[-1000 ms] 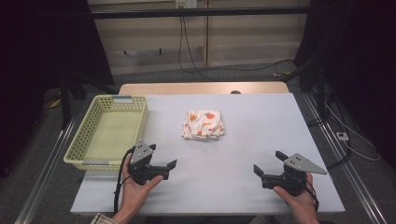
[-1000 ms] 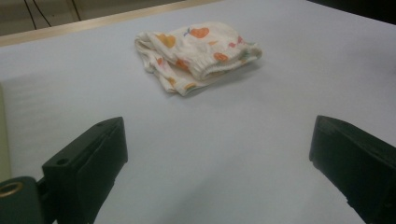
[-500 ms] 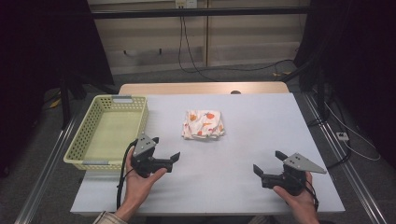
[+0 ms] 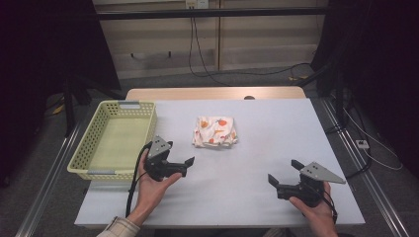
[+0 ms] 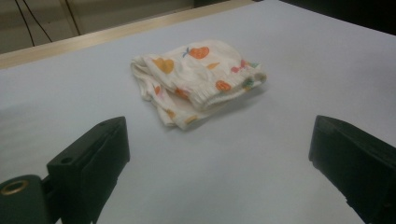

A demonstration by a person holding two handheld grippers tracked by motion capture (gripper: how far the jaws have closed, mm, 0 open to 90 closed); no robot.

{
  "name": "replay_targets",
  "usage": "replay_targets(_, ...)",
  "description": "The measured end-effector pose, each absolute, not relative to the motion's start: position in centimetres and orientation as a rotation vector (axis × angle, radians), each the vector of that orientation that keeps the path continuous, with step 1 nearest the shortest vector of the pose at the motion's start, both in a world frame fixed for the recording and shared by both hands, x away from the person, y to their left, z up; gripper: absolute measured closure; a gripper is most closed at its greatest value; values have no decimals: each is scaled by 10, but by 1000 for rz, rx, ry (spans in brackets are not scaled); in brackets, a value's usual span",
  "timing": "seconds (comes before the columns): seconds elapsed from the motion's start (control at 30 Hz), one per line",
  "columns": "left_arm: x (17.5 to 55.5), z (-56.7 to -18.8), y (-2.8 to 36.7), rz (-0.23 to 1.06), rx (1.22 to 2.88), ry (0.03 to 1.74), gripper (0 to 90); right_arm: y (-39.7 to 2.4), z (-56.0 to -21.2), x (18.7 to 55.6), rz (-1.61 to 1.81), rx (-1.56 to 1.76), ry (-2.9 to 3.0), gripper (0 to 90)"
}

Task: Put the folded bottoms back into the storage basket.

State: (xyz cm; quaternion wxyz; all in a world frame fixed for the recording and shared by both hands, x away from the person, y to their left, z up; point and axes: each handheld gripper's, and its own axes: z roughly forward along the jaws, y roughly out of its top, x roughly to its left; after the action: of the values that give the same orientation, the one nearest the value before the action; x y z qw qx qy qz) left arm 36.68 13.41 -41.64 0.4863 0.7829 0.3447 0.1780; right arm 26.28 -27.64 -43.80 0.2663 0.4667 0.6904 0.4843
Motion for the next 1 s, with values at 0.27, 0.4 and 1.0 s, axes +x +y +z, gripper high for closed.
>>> replay_targets(0.27, 379, -420, 130, 412, 1929, 833, 52, -276, -438, 264, 1308, 1251, 1872, 27)
replay_targets(0.4, 384, -417, 126, 413, 1933, 835, 50, -276, -439, 264, 1312, 1256, 1872, 26)
replay_targets(1.0, 407, -393, 102, 424, 1899, 816, 61, -274, -440, 265, 1310, 1252, 1903, 27)
